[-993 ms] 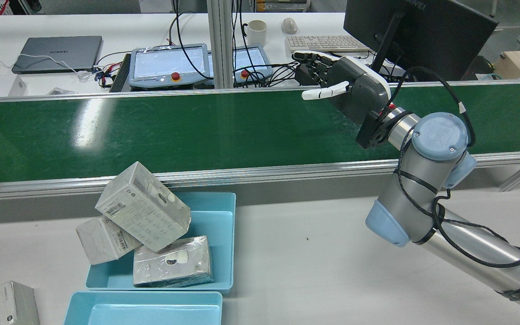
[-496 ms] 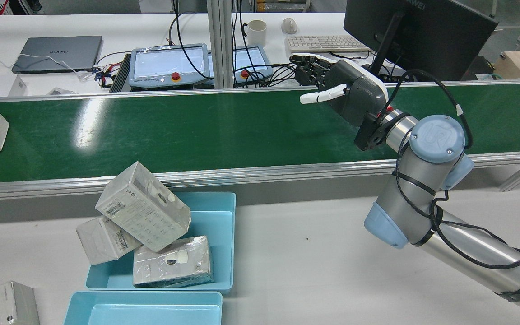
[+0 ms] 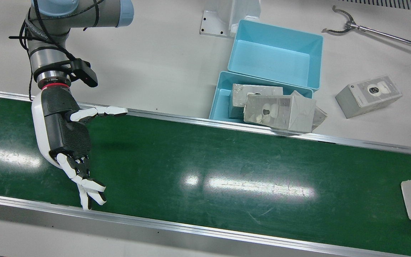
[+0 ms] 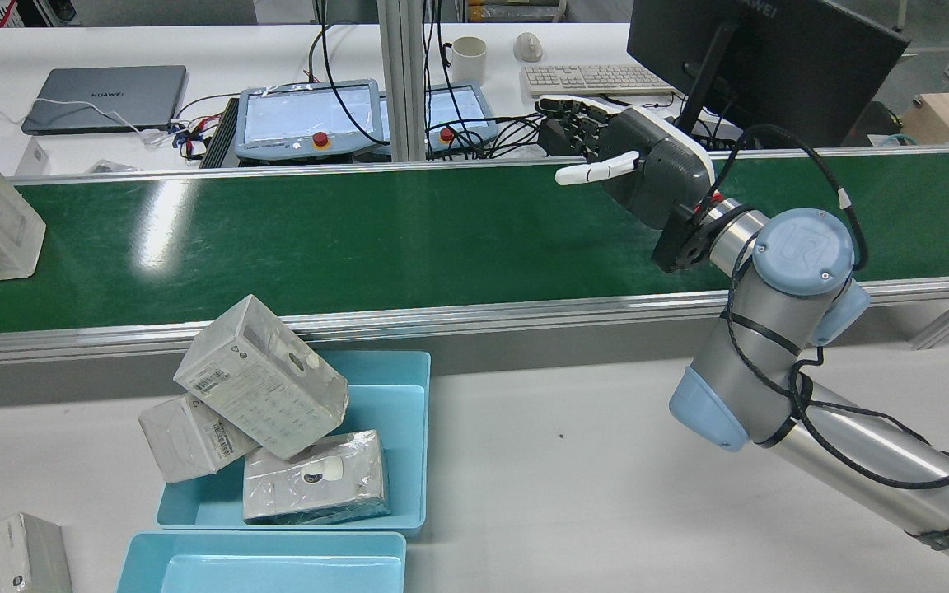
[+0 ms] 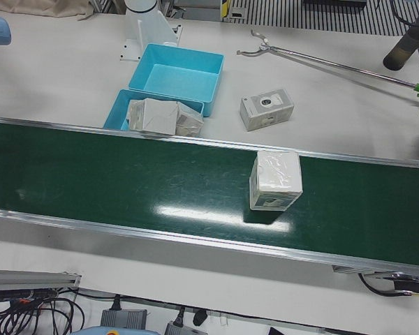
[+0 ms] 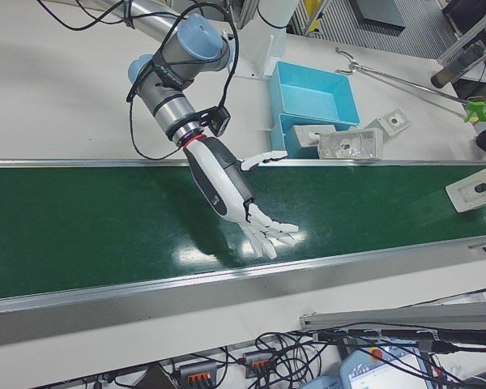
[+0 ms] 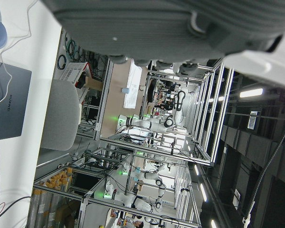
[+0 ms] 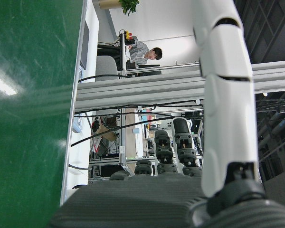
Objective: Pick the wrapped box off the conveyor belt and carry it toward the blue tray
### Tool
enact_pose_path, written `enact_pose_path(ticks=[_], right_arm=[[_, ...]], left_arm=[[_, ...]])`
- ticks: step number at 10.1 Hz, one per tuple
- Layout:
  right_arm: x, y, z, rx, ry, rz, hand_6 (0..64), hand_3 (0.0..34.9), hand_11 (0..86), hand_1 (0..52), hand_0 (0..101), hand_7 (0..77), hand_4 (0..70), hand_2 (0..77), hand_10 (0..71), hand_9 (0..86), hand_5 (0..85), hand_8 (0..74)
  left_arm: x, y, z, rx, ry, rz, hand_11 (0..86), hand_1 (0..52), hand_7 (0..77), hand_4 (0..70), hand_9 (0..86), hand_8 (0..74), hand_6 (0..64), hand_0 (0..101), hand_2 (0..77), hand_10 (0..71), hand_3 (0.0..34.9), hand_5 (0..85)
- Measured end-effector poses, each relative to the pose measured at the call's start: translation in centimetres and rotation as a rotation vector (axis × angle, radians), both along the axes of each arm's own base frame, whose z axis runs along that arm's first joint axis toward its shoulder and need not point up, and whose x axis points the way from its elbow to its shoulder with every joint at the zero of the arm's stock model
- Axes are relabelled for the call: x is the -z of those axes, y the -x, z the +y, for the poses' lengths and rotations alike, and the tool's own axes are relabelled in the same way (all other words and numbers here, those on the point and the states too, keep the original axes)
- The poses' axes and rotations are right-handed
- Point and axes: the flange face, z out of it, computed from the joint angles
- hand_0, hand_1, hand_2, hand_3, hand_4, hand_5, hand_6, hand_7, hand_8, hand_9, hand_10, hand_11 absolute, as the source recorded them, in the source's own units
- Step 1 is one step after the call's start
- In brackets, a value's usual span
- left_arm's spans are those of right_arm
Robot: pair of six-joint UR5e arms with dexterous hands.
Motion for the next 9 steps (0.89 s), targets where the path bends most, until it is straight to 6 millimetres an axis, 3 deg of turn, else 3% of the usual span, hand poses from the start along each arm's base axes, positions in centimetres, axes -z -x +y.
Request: enact_pose_path(ticks=[9], right_arm=[[-0.87, 0.75, -0.33, 0.001, 0.018, 0.012, 6.5, 0.0, 1.1, 17.5, 50, 7.1, 14.7, 13.1, 0.0, 5.4, 20.7, 2.2]], left_arm=[[0.0, 0.0, 0.0, 0.0, 0.0, 0.0, 0.5, 0.0, 0.5, 0.0, 0.5, 0.5, 0.5, 0, 1.1, 0.5, 0.0, 1.1]])
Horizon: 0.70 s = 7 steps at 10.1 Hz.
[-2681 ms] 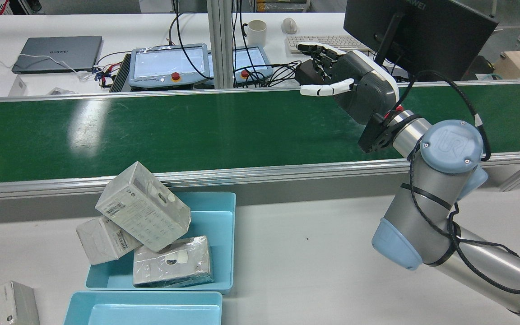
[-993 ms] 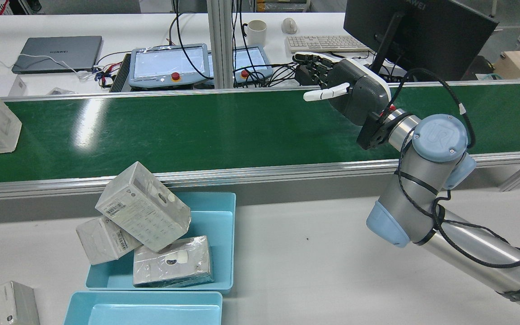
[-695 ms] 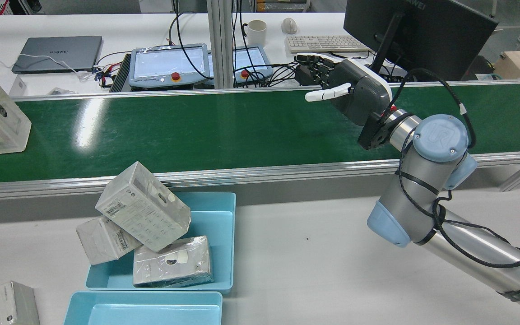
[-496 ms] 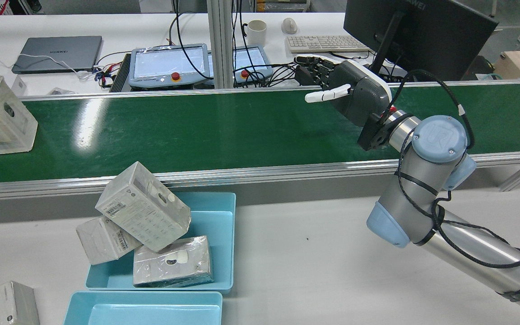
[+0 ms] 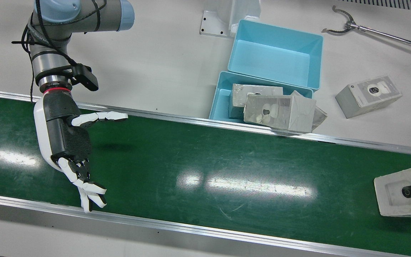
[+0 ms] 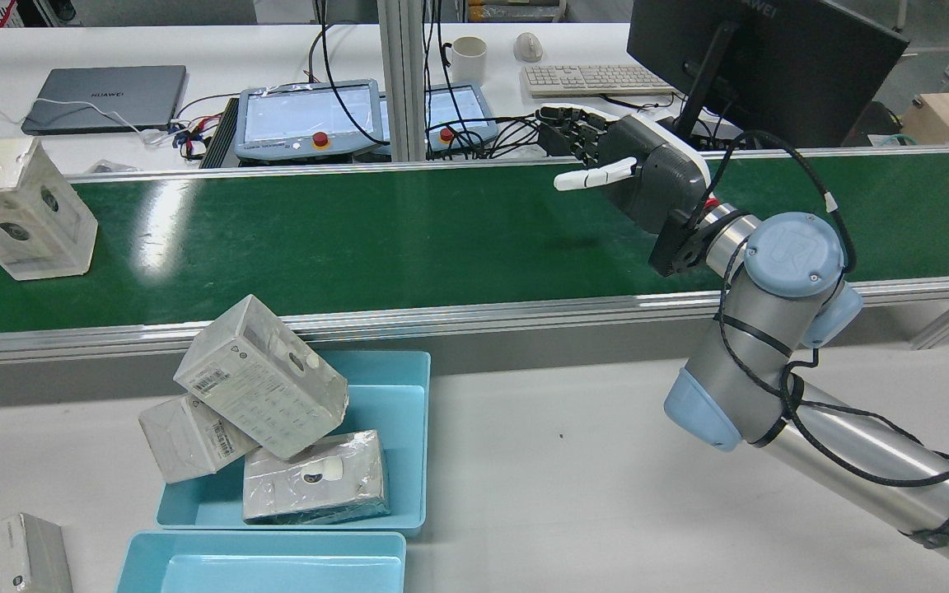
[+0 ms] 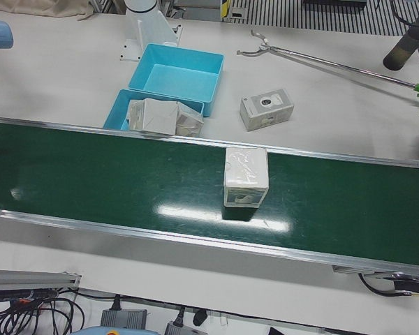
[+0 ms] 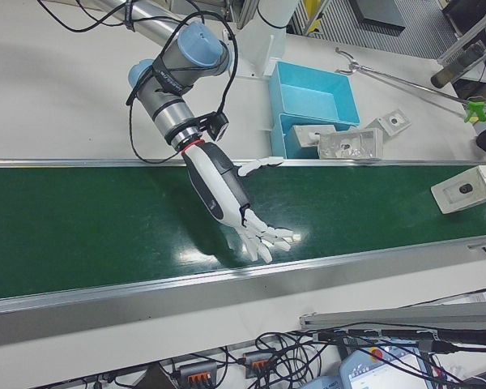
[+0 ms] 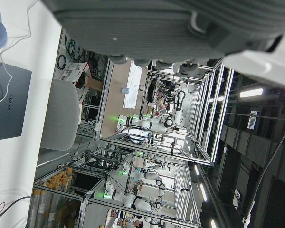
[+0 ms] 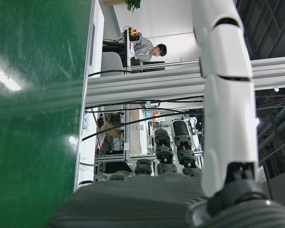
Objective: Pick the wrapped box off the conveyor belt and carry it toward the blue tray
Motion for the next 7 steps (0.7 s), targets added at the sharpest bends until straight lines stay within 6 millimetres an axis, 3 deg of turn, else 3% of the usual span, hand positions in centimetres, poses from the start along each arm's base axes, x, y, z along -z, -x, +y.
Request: enact_pose_path(ticks=[1, 7], right_arm=[[0.01, 0.0, -0.01, -0.001, 0.0, 0.0, 6.5, 0.0, 0.5, 17.5, 50, 7.1, 11.5, 13.1, 0.0, 5.4, 20.7, 2.2], [0.89, 0.98, -0.5, 0.004, -0.067, -0.055, 6.5, 0.0, 0.5, 16.4, 49, 7.6, 14.7, 14.2, 0.0, 5.4, 20.7, 2.2]], left_arm=[[0.0, 0.0, 0.0, 0.0, 0.0, 0.0, 0.5, 0.0, 0.5, 0.0, 0.5, 0.5, 0.5, 0, 1.1, 0.5, 0.0, 1.1], [0.0, 0.0, 0.0, 0.0, 0.0, 0.0, 0.5, 0.0, 0.5, 0.0, 0.5, 0.5, 0.5, 0, 0.5, 0.5, 0.0, 1.1]])
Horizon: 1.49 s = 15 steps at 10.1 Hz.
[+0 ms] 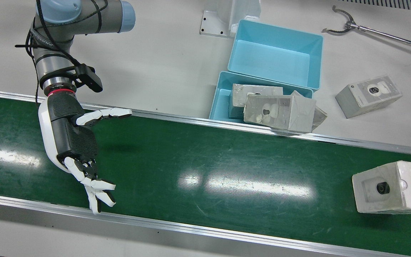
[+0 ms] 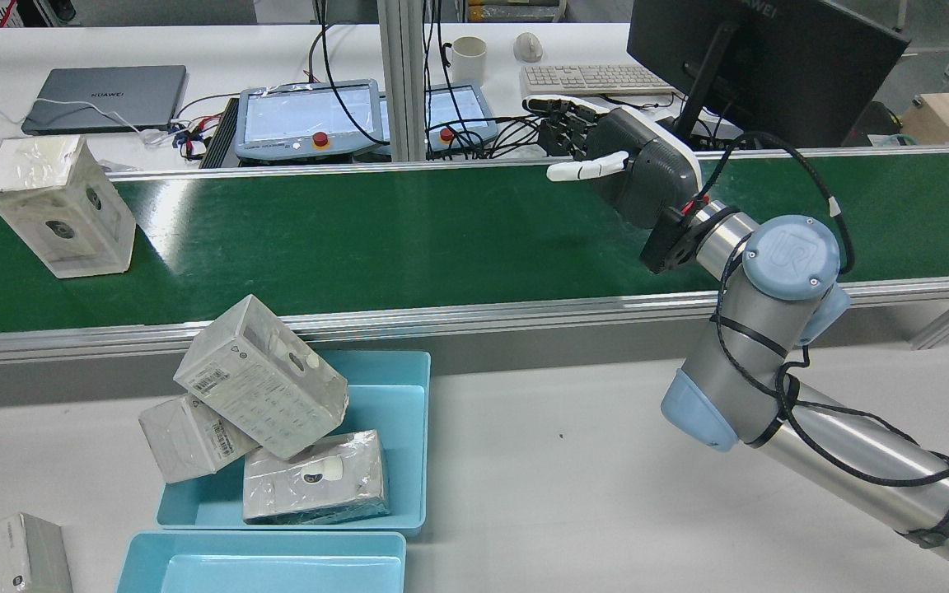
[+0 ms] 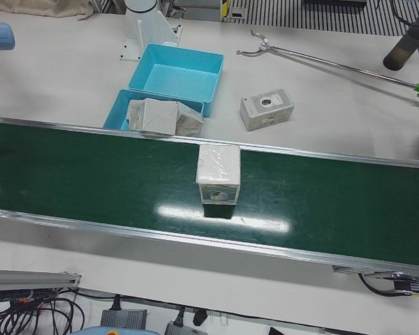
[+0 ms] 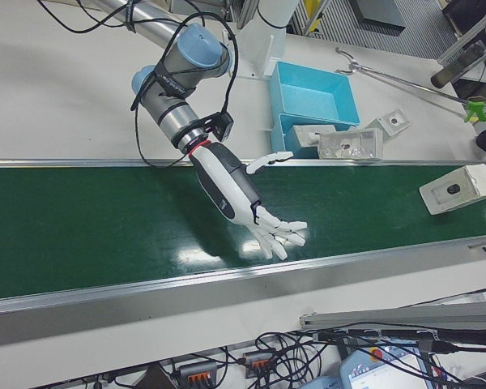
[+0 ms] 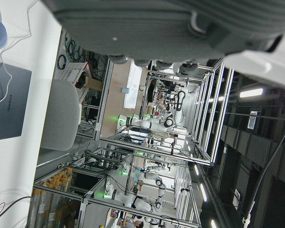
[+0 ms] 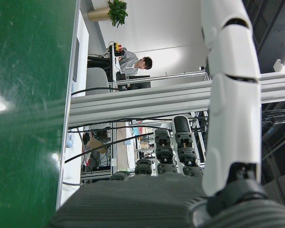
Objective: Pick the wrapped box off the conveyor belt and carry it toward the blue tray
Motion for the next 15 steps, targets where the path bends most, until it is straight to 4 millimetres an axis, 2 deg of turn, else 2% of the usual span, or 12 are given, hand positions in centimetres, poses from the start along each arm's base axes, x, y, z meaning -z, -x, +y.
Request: enact_pose_path(ticks=[5, 15], right_arm=[[-0.3, 1.5, 0.5, 0.021, -0.002, 0.001, 6.5, 0.0, 1.1, 16.4, 48, 8.7, 14.2, 13.6, 0.0, 5.4, 21.8, 2.2], [-1.4, 2.0, 0.4, 0.025, 0.017, 0.02, 7.1, 0.0, 0.5, 17.5, 49, 8.7, 16.9, 14.2, 0.0, 5.4, 22.4, 2.2]], left_arm=[[0.0, 0.0, 0.0, 0.0, 0.0, 0.0, 0.5, 0.0, 0.5, 0.0, 0.5, 0.5, 0.5, 0, 1.1, 0.5, 0.0, 1.1], [0.0, 0.0, 0.0, 0.0, 0.0, 0.0, 0.5, 0.0, 0.5, 0.0, 0.0, 0.5, 0.5, 0, 1.1, 0.5, 0.0, 1.1]])
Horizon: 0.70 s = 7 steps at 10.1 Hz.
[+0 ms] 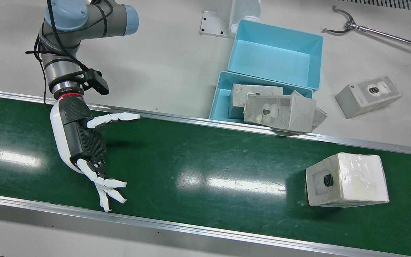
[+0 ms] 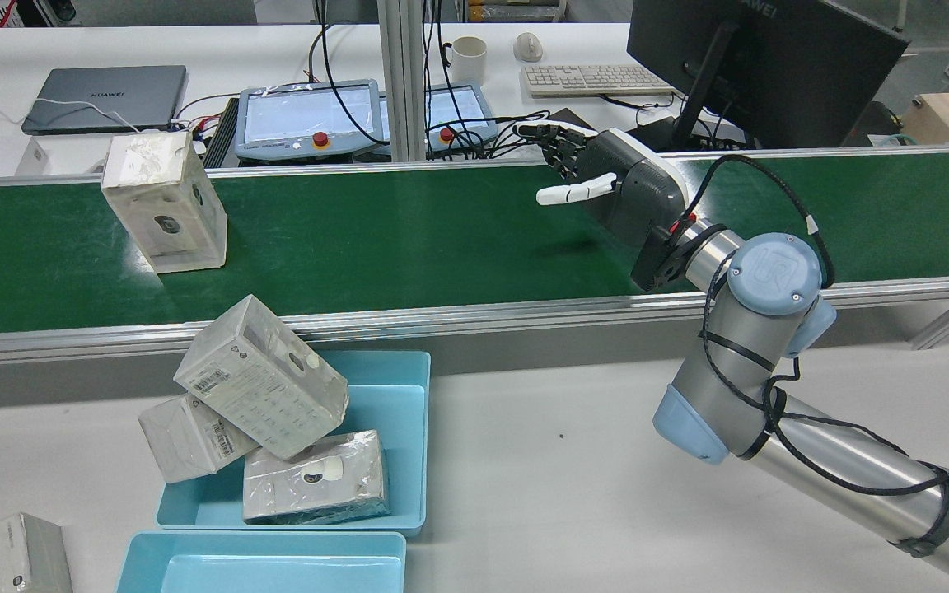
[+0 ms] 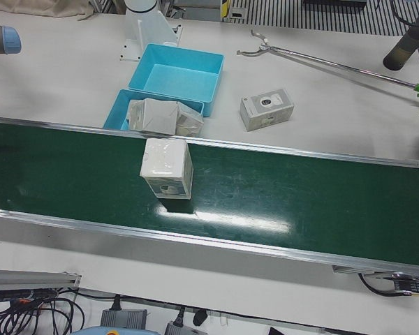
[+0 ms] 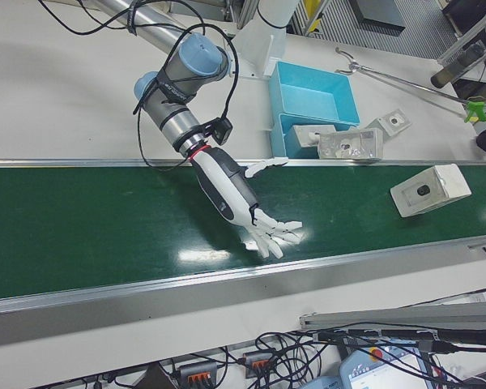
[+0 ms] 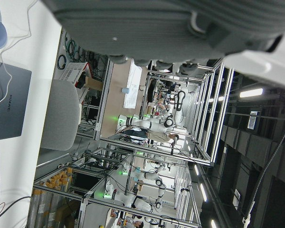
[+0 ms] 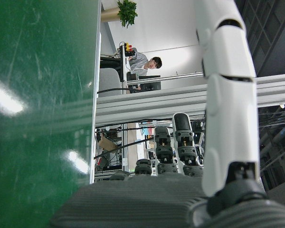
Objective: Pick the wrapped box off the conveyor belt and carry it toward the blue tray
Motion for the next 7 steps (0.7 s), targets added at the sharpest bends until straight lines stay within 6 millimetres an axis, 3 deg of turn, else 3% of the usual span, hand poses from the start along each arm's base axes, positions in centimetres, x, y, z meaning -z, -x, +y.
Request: enact_pose_path(ticks=[7], right_arm=[[-0.47, -0.07, -0.2, 0.002, 0.01, -0.001, 7.1, 0.0, 0.5, 16.9, 49, 8.2, 15.8, 14.7, 0.0, 4.9, 21.8, 1.1]], left_arm=[[0.0, 0.0, 0.0, 0.0, 0.0, 0.0, 0.5, 0.0, 0.5, 0.0, 0.0, 0.5, 0.5, 0, 0.5, 0.5, 0.0, 1.1]])
